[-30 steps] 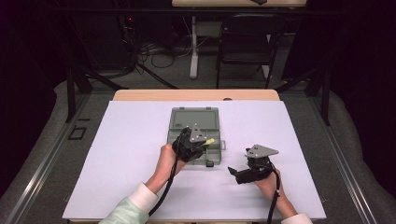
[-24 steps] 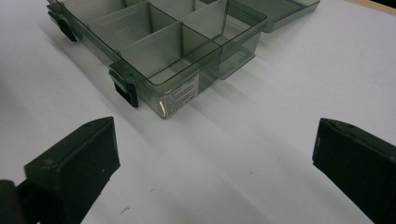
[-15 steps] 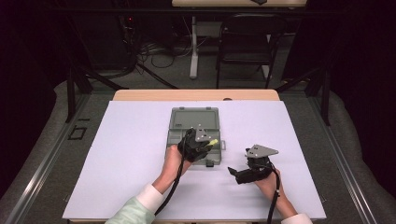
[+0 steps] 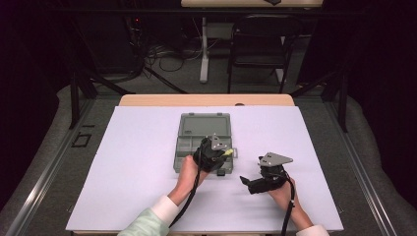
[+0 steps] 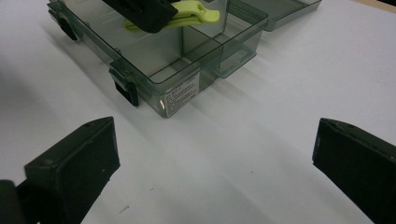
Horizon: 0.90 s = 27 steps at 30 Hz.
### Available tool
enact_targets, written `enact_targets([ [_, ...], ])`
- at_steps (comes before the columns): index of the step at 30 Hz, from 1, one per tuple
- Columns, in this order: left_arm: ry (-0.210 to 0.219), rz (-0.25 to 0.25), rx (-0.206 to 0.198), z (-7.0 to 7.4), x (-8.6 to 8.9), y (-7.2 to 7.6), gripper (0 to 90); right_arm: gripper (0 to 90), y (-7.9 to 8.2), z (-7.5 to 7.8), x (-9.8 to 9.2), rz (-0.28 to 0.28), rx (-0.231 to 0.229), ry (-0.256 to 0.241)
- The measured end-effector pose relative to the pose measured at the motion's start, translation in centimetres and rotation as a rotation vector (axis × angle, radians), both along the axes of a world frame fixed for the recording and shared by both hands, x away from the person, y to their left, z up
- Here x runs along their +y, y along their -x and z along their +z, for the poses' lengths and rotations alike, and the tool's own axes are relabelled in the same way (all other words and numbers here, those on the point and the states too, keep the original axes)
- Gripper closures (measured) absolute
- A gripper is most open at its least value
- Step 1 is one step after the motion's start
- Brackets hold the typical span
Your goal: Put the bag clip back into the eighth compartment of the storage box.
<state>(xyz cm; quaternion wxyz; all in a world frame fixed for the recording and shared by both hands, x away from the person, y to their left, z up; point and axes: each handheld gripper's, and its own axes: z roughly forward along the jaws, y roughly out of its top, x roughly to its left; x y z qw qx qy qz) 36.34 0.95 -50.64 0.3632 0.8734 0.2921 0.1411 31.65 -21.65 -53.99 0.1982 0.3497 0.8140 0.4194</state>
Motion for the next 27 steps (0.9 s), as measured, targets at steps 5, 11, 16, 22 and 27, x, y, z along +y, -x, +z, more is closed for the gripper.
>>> enact_targets([
  [5, 0.002, 0.011, 0.012, -0.5, -0.3, -0.1, 77.5, 0.0, 0.0, 0.0, 0.0, 0.001, 0.001, 0.0],
  [11, 0.0, 0.028, 0.021, -1.0, -0.4, 0.0, 77.4, 0.0, 0.0, 0.0, 0.1, 0.002, 0.004, 0.001],
  [16, -0.003, 0.048, 0.029, -1.3, -0.5, -0.1, 73.0, 0.0, 0.0, 0.0, 0.1, 0.003, 0.004, 0.001],
  [22, 0.004, 0.041, 0.028, -1.5, -0.3, -0.1, 60.1, 0.0, 0.0, 0.0, 0.0, 0.0, 0.004, 0.0],
  [27, 0.01, 0.039, 0.016, -1.3, 0.0, 0.0, 49.4, 0.0, 0.0, 0.0, 0.1, 0.002, 0.003, 0.002],
])
